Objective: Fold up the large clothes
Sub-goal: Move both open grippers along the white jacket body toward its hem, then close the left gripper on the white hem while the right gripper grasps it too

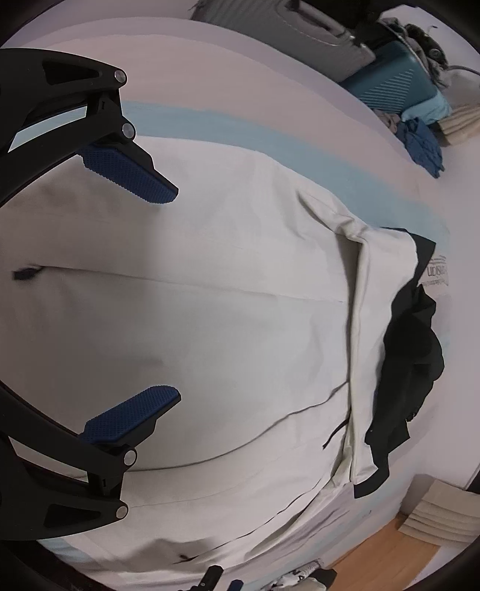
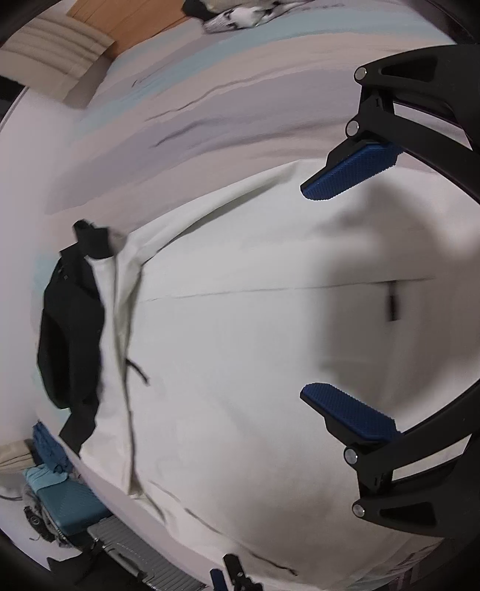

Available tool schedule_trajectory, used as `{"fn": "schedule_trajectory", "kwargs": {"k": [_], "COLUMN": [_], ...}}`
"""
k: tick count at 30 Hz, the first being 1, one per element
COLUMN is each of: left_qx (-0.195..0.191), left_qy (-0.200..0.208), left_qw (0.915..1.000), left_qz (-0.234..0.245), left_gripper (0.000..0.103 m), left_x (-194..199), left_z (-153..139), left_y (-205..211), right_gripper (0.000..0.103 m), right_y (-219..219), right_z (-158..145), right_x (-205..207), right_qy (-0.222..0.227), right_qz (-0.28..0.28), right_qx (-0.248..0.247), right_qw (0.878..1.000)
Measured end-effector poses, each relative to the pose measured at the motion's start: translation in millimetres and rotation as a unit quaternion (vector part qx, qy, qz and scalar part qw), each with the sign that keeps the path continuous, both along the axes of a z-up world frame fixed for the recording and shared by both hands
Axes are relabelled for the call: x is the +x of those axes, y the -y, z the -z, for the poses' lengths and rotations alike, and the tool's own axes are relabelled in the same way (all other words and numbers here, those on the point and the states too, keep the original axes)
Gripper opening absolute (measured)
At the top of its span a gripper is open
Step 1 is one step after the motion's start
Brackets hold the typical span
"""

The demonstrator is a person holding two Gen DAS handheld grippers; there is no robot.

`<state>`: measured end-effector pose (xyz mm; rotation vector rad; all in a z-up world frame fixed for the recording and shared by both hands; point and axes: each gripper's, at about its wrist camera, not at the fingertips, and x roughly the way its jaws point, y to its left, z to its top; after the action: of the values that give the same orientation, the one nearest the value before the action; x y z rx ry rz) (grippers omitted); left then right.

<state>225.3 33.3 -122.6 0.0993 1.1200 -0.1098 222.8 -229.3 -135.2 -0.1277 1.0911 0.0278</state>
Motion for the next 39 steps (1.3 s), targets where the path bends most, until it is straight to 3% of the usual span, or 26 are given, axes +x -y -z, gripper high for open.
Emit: {"fn": "schedule_trajectory", "kwargs": {"k": [9, 12, 16, 27, 33, 39], "left_qx": [0.017, 0.021, 0.02, 0.029, 0.024, 0.025], "left_qy": [-0.003, -0.007, -0.018, -0.053, -0.063, -0.062], "left_qw": [0.9998, 0.9994, 0.9987, 0.9978, 0.997, 0.997], "left_qz": [-0.004, -0.028, -0.043, -0.028, -0.037, -0.039], "left_gripper": [0.097, 0.097, 0.097, 0.097, 0.097, 0.097], "left_x": [-42, -52, -66, -97, -104, -109], "left_z": [10, 6, 4, 23, 30, 26], "left_y": [-22, -34, -49, -62, -66, -69], "right_gripper": [0.095, 0.096, 0.095, 0.095, 0.095, 0.093], "right_y": [10, 13, 25, 93, 106, 103], "right_z": [1, 3, 3, 19, 37, 43], "right_x": [-25, -29, -44, -88, -95, -97], "right_qy": [-0.006, -0.012, -0.012, -0.065, -0.101, -0.11], "right_qz": [-0.017, -0.019, -0.035, 0.028, 0.037, 0.031], "right_qx": [-0.016, -0.012, 0.009, 0.068, 0.119, 0.159], "right_qw": [1.0, 1.0, 0.999, 0.995, 0.987, 0.981]}}
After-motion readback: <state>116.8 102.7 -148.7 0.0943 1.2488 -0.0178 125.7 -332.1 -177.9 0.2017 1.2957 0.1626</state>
